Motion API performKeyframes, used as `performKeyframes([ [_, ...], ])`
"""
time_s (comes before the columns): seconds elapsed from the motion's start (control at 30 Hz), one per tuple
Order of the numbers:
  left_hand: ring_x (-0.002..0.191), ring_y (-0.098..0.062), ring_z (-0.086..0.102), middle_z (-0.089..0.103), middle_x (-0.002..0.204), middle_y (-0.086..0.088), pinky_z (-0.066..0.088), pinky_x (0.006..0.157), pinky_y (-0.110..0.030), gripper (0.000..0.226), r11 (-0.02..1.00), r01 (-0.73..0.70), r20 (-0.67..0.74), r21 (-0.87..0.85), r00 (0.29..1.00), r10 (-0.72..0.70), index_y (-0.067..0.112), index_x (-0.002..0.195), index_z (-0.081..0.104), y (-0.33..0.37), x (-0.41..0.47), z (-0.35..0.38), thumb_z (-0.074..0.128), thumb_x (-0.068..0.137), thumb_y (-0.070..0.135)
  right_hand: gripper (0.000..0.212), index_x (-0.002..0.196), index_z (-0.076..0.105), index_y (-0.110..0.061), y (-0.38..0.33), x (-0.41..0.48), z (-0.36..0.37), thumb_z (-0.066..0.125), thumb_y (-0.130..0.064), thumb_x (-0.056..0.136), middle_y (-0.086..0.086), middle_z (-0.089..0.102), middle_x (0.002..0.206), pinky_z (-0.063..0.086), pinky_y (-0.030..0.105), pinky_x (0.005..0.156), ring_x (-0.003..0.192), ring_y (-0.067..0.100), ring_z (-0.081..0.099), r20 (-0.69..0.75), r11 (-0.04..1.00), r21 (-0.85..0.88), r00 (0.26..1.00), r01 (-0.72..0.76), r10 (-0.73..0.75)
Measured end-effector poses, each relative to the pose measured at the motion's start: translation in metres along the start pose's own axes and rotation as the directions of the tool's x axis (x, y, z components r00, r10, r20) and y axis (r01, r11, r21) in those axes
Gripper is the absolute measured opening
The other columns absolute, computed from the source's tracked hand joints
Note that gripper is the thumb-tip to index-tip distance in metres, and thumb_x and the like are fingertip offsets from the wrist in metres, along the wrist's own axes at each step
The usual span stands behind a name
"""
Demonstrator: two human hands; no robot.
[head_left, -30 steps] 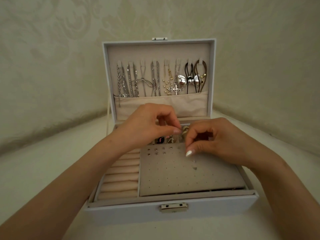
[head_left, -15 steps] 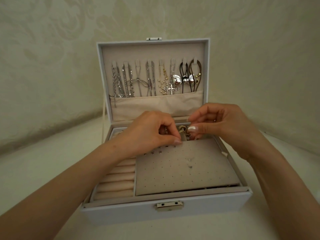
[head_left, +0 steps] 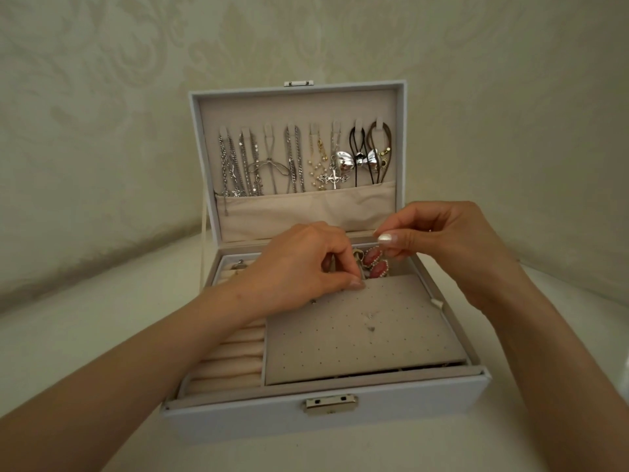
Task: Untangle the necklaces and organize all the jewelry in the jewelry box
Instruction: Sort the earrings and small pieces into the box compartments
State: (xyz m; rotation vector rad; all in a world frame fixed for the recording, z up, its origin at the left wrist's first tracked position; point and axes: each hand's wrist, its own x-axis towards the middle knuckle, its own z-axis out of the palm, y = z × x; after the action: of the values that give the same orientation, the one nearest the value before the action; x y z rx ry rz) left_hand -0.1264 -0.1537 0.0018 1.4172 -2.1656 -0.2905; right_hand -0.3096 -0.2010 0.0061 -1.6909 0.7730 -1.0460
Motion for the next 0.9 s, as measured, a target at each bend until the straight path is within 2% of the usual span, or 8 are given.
performKeyframes([
  [0.17, 0.074, 0.003, 0.045, 0.054, 0.071, 0.021, 0.038, 0.064, -0.022, 0.009, 0.989, -0.12, 0.002, 0.081, 0.993, 0.12, 0.027, 0.072, 0.069, -0.001, -0.003, 0.0, 0.075, 0.073, 0.033, 0.008, 0.074, 0.073, -0.013, 0.001, -0.001, -0.001, 0.07, -0.011, 0.068, 0.003, 0.071, 0.068, 0.053, 0.016, 0.061, 0.061, 0.008, 0.062, 0.018, 1.0, 0.015, 1.0, 0.01, -0.01],
  [0.37, 0.083, -0.004, 0.05, 0.059, 0.089, 0.013, 0.047, 0.064, -0.028, 0.03, 0.938, -0.275, 0.13, 0.212, 0.959, 0.252, 0.031, 0.09, 0.075, -0.002, -0.016, -0.012, 0.051, 0.084, 0.048, 0.015, 0.083, 0.073, -0.009, -0.002, -0.002, 0.001, 0.067, 0.001, 0.075, -0.003, 0.072, 0.076, 0.053, 0.018, 0.073, 0.075, 0.008, 0.066, 0.046, 0.993, 0.043, 0.993, 0.11, -0.112],
  [0.47, 0.084, 0.003, 0.047, 0.058, 0.095, 0.016, 0.044, 0.066, -0.018, 0.03, 0.929, -0.28, 0.147, 0.241, 0.957, 0.25, 0.037, 0.099, 0.072, -0.004, -0.023, -0.015, 0.049, 0.085, 0.051, 0.024, 0.089, 0.072, -0.013, -0.003, -0.003, 0.002, 0.068, 0.005, 0.074, -0.005, 0.066, 0.076, 0.053, 0.022, 0.074, 0.075, 0.009, 0.061, 0.06, 0.986, 0.044, 0.984, 0.164, -0.166],
  [0.63, 0.082, 0.002, 0.054, 0.063, 0.086, 0.018, 0.042, 0.069, -0.013, 0.03, 0.939, -0.261, 0.046, 0.224, 0.965, 0.257, 0.03, 0.087, 0.075, -0.001, -0.022, -0.015, 0.051, 0.084, 0.047, 0.033, 0.099, 0.063, -0.013, -0.002, -0.003, 0.004, 0.069, 0.009, 0.074, 0.0, 0.062, 0.075, 0.053, 0.038, 0.073, 0.071, 0.017, 0.059, 0.1, 0.985, 0.022, 0.98, 0.172, -0.174],
  [0.7, 0.075, 0.001, 0.057, 0.064, 0.076, 0.016, 0.044, 0.067, -0.013, 0.025, 0.982, -0.15, -0.084, 0.112, 0.984, 0.16, 0.028, 0.083, 0.07, 0.004, -0.02, -0.018, 0.056, 0.081, 0.048, 0.037, 0.099, 0.06, -0.012, -0.002, -0.004, 0.006, 0.071, 0.011, 0.072, 0.003, 0.064, 0.074, 0.054, 0.043, 0.073, 0.071, 0.025, 0.06, 0.103, 0.979, 0.016, 0.973, 0.204, -0.204],
  [0.77, 0.069, 0.001, 0.058, 0.066, 0.076, 0.014, 0.044, 0.063, -0.011, 0.028, 0.991, 0.012, -0.184, -0.133, 0.982, -0.036, 0.026, 0.081, 0.063, 0.012, -0.017, -0.023, 0.066, 0.071, 0.051, 0.04, 0.097, 0.059, -0.016, -0.001, -0.005, 0.008, 0.071, 0.012, 0.071, 0.005, 0.065, 0.075, 0.055, 0.042, 0.069, 0.072, 0.028, 0.063, 0.107, 0.963, -0.029, 0.959, 0.268, -0.264],
  [0.83, 0.068, -0.002, 0.06, 0.07, 0.08, 0.014, 0.046, 0.063, -0.014, 0.036, 0.934, 0.125, -0.153, -0.334, 0.971, -0.185, 0.022, 0.086, 0.058, 0.018, -0.012, -0.026, 0.067, 0.061, 0.047, 0.044, 0.097, 0.057, -0.023, 0.001, -0.004, 0.009, 0.073, 0.008, 0.071, 0.002, 0.066, 0.077, 0.056, 0.032, 0.07, 0.072, 0.019, 0.064, 0.13, 0.939, -0.115, 0.942, 0.325, -0.31],
  [0.9, 0.071, -0.007, 0.064, 0.071, 0.078, 0.008, 0.05, 0.069, -0.018, 0.038, 0.893, 0.169, -0.117, -0.416, 0.964, -0.237, 0.019, 0.088, 0.058, 0.019, -0.008, -0.024, 0.071, 0.058, 0.04, 0.045, 0.097, 0.056, -0.026, 0.003, -0.004, 0.01, 0.075, 0.004, 0.071, -0.003, 0.065, 0.077, 0.054, 0.026, 0.073, 0.073, 0.013, 0.064, 0.161, 0.904, -0.218, 0.927, 0.369, -0.339],
])
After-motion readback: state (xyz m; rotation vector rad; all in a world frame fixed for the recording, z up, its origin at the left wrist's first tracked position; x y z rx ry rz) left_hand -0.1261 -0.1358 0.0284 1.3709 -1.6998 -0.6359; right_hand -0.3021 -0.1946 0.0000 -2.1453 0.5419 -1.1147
